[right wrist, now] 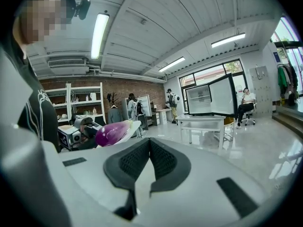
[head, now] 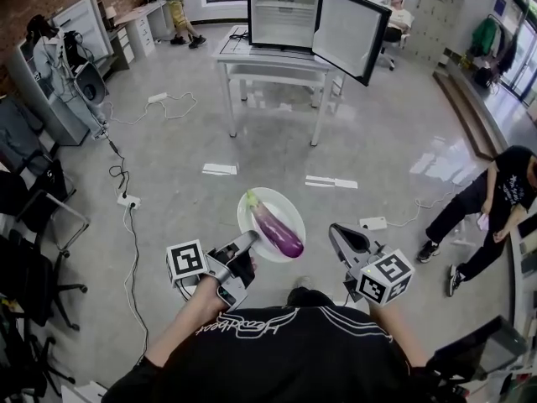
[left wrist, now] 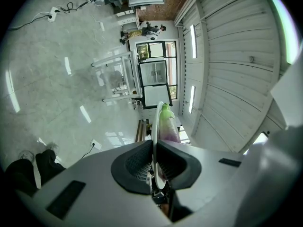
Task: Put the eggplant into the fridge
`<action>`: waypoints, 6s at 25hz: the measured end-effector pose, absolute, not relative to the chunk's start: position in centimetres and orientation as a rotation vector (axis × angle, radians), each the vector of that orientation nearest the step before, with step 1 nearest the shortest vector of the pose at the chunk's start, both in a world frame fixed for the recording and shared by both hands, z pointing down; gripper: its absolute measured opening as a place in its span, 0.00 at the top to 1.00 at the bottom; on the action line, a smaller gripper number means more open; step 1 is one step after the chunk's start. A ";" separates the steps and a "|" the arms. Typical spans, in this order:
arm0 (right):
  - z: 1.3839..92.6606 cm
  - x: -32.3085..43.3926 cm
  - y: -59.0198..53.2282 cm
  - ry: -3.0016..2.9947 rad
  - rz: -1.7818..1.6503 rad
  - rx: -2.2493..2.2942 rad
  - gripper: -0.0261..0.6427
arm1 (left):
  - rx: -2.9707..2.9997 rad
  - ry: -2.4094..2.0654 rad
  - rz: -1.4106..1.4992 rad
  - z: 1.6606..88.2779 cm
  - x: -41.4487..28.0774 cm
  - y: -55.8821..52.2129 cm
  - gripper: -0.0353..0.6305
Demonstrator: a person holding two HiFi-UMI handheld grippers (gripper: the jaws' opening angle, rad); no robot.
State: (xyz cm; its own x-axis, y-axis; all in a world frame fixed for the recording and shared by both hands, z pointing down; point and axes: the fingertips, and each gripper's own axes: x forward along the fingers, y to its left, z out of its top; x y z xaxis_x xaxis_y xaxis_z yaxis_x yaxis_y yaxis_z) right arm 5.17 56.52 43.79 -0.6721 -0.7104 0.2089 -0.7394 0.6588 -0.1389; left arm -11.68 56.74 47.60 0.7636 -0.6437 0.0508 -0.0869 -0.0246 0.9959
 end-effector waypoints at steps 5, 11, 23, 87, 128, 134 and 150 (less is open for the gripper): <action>43.9 5.4 54.6 -2.750 0.337 1.214 0.95 | 1.536 -0.644 -0.491 47.9 -12.1 55.5 0.90; 44.9 5.3 50.7 -2.777 0.407 1.180 0.95 | 1.546 -0.655 -0.508 47.4 -12.0 52.2 0.90; 45.6 5.1 35.3 -2.826 0.507 1.055 0.95 | 1.486 -0.785 -0.523 49.0 -12.7 39.2 0.90; 46.5 3.8 -33.5 -2.639 0.552 1.256 0.95 | 1.562 -0.678 -0.375 49.0 -13.8 -33.6 0.90; 49.2 8.9 -53.2 -2.616 0.624 1.341 0.95 | 1.584 -0.704 -0.235 51.0 -7.2 -57.0 0.90; 49.5 9.8 -55.3 -2.601 0.640 1.327 0.95 | 1.536 -0.733 -0.251 51.8 -6.3 -61.5 0.90; 50.2 8.5 -58.3 -2.599 0.616 1.194 0.95 | 1.492 -0.959 -0.235 56.6 -4.9 -69.8 0.90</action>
State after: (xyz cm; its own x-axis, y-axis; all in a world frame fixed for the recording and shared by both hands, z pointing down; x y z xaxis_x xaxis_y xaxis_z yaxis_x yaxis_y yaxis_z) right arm 8.53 -58.34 50.21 -0.6474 -0.6715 0.3605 -0.7619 0.5829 -0.2824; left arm -4.87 -69.79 56.62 0.6298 -0.6716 0.3902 -0.4156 0.1330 0.8998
